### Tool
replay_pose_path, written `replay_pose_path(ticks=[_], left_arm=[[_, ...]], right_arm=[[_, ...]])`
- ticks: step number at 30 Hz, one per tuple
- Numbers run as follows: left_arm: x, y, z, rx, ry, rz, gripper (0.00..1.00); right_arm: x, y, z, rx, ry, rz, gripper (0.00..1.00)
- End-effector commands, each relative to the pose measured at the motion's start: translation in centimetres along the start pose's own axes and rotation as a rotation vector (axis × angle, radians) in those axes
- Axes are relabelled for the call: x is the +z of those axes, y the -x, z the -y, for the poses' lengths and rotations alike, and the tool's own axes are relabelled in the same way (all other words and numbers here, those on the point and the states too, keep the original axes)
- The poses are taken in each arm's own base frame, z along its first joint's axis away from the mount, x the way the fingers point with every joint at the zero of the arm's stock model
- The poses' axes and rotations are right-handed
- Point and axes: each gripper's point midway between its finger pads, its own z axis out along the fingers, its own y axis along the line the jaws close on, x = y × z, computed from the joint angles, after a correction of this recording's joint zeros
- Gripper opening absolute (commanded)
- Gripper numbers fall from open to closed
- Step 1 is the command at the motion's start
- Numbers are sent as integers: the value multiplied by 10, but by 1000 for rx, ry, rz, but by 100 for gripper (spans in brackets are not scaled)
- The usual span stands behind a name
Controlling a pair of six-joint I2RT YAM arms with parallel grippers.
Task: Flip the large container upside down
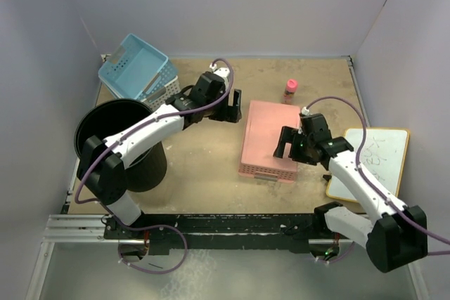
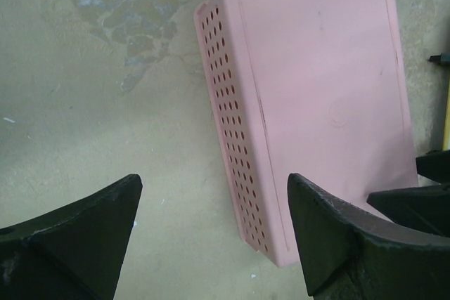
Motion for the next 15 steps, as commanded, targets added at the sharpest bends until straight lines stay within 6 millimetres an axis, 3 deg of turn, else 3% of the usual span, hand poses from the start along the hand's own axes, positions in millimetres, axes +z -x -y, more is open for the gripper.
replay_pose_path(ticks=[1, 4, 10, 13, 15], left_arm=[[-13, 1, 8, 19, -50, 13, 81], [-12, -14, 1, 18, -40, -25, 81], [-14, -38, -21, -11, 4, -65, 81], [-15, -45, -26, -18, 18, -78, 81], [-17, -50, -28, -16, 20, -91, 81]], right_arm=[[17, 25, -51, -31, 251, 56, 97], [26, 33, -93, -49, 431, 48, 97], [36, 52, -161, -185, 549, 70, 96], [40, 63, -168, -164, 533, 61, 96], [41, 74, -162, -153, 479, 92, 97]])
